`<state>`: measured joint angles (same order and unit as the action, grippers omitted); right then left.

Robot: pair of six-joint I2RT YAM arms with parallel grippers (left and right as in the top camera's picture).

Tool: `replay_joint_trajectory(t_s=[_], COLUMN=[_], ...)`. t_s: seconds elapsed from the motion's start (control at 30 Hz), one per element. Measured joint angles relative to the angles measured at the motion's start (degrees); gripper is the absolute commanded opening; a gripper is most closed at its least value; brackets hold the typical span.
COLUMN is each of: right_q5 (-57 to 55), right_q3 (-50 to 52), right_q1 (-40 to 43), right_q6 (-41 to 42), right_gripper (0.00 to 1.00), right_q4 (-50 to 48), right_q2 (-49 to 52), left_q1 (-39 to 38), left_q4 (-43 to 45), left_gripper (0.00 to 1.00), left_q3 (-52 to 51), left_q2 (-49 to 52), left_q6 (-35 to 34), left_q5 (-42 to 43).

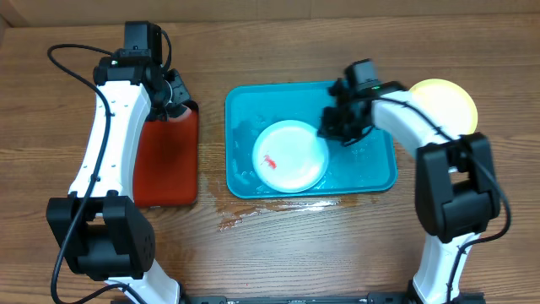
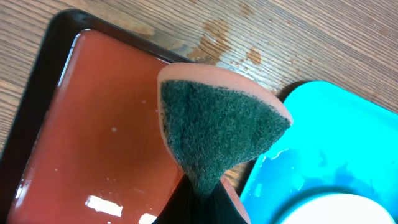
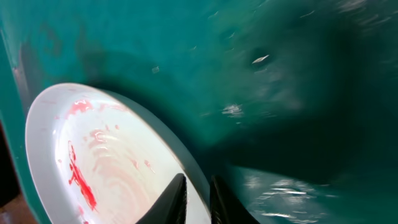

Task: Clean dirty plates on tray and stack at the side
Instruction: 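Reach the right gripper to the rim of the white plate and drag it left, then carry the sponge with the left gripper onto the white plate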

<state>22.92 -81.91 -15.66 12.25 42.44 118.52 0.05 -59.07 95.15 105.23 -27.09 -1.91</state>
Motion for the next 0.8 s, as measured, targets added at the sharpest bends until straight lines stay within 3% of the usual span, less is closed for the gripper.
replay_joint_trajectory(t_s=[0.1,0.2,0.23,0.33,0.37,0.73,0.8], right_q5=[-4.4,-7.1,-7.7,-8.5,-8.8,-9.8,-9.8], right_q3=[0.0,0.0,-0.1,-0.2,-0.2,-0.2,-0.2], right_q1=[-4.1,-5.4,-5.3,-4.9,-4.8,-8.6,-9.2], right_q6=[2.7,-0.1,-1.6,-5.7,-6.2,-9.9,-9.7], right_gripper=[0.39,0.41,0.4,0.14,0.12,0.13,0.18], right_q4=[-0.5,1.4,2.7,4.9,5.2,0.5,-0.7], right_q2=[0.0,0.0,0.0,0.0,0.0,0.0,0.0], left_q1=[-0.3,-0.3,-0.3,-0.3,-0.3,-0.3,-0.3], left_q4=[0.0,0.1,0.1,0.2,0.3,0.5,0.5], left_gripper=[0.04,0.04,0.04,0.04,0.04,0.04,0.04], left_q3=[0.0,0.0,0.0,0.0,0.0,0.0,0.0], left_q2=[0.0,0.0,0.0,0.0,0.0,0.0,0.0], left_q6=[0.0,0.0,0.0,0.0,0.0,0.0,0.0], left_q5=[0.2,0.3,0.3,0.3,0.3,0.5,0.4])
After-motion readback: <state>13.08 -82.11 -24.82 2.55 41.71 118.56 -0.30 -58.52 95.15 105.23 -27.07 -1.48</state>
